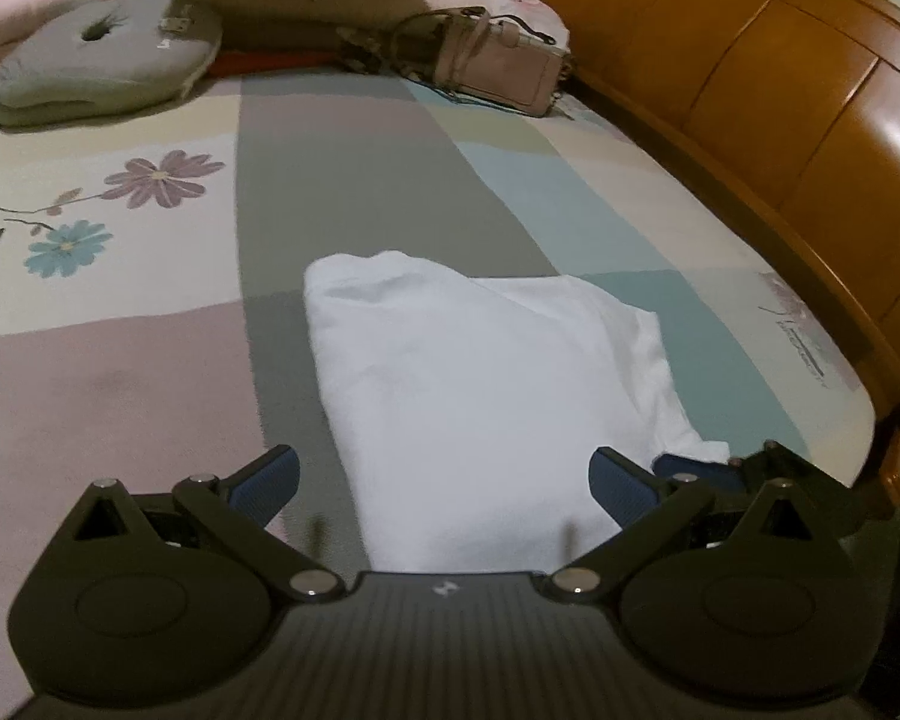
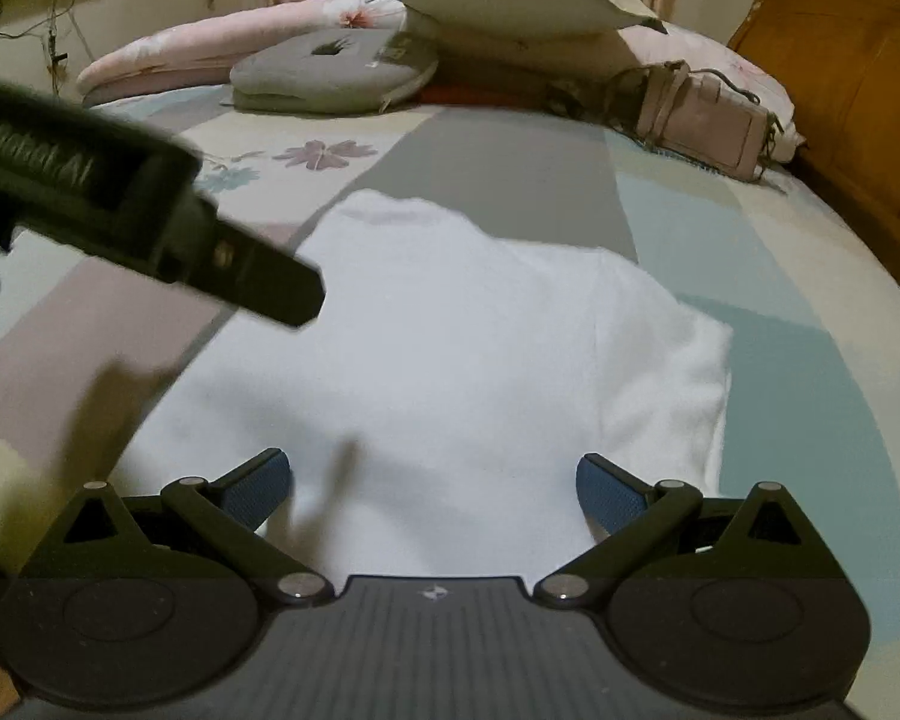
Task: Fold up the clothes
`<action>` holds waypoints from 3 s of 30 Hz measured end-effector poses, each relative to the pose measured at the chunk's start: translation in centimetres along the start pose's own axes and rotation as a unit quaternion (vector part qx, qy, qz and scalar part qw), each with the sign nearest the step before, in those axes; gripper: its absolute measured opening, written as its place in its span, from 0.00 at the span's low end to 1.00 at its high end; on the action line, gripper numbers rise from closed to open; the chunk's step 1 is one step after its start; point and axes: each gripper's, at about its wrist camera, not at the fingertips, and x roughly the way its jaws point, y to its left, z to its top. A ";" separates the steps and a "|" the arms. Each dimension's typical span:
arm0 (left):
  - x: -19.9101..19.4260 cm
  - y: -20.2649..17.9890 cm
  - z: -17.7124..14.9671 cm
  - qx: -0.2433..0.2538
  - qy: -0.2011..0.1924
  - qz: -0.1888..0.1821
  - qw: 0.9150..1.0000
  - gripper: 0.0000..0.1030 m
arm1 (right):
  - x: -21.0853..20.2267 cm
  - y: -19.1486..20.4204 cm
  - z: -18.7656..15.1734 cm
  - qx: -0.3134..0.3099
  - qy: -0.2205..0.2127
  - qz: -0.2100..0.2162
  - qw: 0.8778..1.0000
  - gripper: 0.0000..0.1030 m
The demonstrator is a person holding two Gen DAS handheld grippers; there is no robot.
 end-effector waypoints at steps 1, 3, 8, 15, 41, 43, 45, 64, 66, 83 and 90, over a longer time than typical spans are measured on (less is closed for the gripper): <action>0.1 -0.1 0.0 0.003 0.000 0.000 1.000 0.99 | -0.6 -0.2 -0.2 -0.003 0.001 0.004 1.000 1.00; 0.3 -0.2 0.0 0.003 -0.001 -0.007 1.000 0.99 | -1.7 -0.7 -0.5 -0.011 0.002 0.011 1.000 1.00; 0.1 0.8 -0.2 -0.009 -0.011 -0.002 1.000 0.99 | -3.6 -3.5 0.7 0.032 -0.015 0.036 0.999 1.00; -0.8 3.4 0.4 -0.035 -0.025 0.025 0.999 0.99 | -0.5 -5.4 5.0 0.056 -0.026 0.087 0.994 1.00; -2.8 6.3 1.6 -0.062 -0.053 0.039 0.996 0.99 | 7.6 -6.5 11.2 0.083 -0.010 0.116 0.990 1.00; -2.6 6.4 1.6 -0.065 -0.051 0.036 0.996 0.99 | 5.4 -6.7 10.6 0.078 -0.021 0.108 0.991 1.00; -2.4 5.9 1.7 -0.062 -0.047 0.033 0.996 0.99 | 3.6 -7.0 9.5 0.083 -0.017 0.114 0.990 1.00; -2.3 -0.2 1.1 -0.004 -0.017 -0.004 1.000 0.99 | -3.5 -7.9 0.8 0.181 -0.017 0.100 0.978 1.00; -1.8 -0.5 1.0 -0.005 -0.013 -0.012 1.000 0.99 | -3.9 -8.7 0.3 0.204 -0.016 0.105 0.973 1.00; 3.4 2.9 -1.1 -0.090 0.060 -0.073 0.991 0.99 | 0.2 -15.4 -1.5 0.367 0.028 0.196 0.909 1.00; 4.4 4.6 0.1 -0.137 0.062 -0.130 0.980 0.99 | 2.6 -17.2 -0.5 0.398 0.031 0.235 0.886 1.00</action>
